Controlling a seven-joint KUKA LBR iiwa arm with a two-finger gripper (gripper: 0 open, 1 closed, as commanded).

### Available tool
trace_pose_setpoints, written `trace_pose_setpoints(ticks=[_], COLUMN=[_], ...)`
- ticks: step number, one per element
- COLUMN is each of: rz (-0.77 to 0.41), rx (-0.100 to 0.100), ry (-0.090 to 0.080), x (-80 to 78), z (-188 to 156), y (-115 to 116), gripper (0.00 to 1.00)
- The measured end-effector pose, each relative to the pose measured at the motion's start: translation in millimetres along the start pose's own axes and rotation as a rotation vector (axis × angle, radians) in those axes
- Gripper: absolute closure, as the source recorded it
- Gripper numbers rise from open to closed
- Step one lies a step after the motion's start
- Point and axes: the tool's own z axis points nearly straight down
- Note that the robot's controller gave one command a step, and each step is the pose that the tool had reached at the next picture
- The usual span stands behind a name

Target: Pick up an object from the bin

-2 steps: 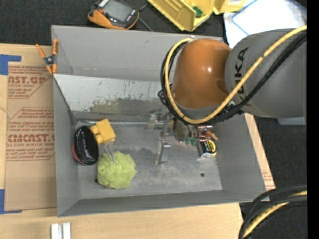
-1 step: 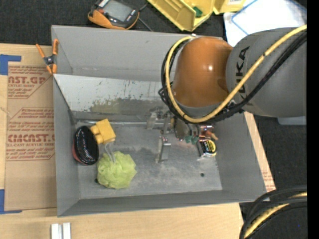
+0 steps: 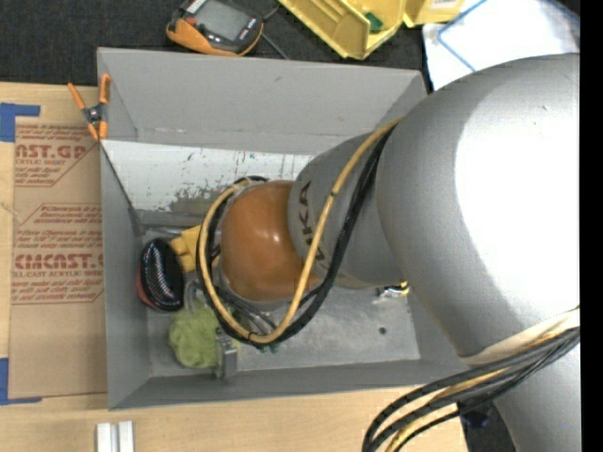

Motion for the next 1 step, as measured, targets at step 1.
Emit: trace_pose_setpoints(ticks=[1], rz=[0.014], rx=[0.003], ry=[-0.010], x=[-9.9], z=[-78.7], y=[12.5], gripper=[0.00])
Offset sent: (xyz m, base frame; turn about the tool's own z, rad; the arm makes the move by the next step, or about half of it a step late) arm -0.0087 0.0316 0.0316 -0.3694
